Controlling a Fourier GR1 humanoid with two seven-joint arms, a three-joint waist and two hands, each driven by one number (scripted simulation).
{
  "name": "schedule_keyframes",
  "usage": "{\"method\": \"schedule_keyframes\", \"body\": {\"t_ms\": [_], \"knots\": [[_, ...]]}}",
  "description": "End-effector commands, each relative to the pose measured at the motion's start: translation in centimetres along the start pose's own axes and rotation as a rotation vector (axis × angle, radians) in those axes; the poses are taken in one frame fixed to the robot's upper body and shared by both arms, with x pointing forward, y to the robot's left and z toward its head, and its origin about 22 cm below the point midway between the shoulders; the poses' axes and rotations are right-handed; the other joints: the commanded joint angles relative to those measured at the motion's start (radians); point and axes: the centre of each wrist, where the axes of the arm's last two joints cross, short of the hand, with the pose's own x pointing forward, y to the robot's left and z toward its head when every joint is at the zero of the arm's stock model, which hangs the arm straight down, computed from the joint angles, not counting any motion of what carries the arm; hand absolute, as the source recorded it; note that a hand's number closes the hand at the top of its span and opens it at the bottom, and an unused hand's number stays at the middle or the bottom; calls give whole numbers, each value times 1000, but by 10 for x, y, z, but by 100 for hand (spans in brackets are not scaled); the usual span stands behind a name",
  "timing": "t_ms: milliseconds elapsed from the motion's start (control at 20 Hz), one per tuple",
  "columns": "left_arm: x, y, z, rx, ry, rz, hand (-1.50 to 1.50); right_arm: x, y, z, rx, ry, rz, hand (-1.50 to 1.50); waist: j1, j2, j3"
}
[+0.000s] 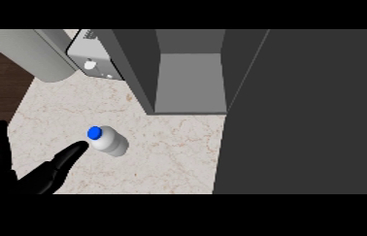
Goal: Pick up the bottled water, place it into the cabinet and close the cabinet
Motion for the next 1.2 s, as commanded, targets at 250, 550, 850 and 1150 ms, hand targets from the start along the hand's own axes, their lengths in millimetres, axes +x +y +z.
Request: {"method": "schedule_keyframes", "body": {"t_ms": [250, 550, 850, 1150], "knots": [[28, 19, 22, 85, -96, -21, -150, 15, 10, 8, -24, -11, 43, -150, 6, -3, 0], [15, 5, 9, 83, -59, -29, -150, 26, 10, 18, -24, -33, 54, -150, -9, 0, -1], [10, 3, 1, 81, -40, -77, -150, 25, 17, 9, -33, -29, 70, -150, -4, 3, -2], [-20, 0, -10, 102, -12, -106, -150, 25, 26, 13, -18, -34, 74, -150, -9, 3, -4]]}}
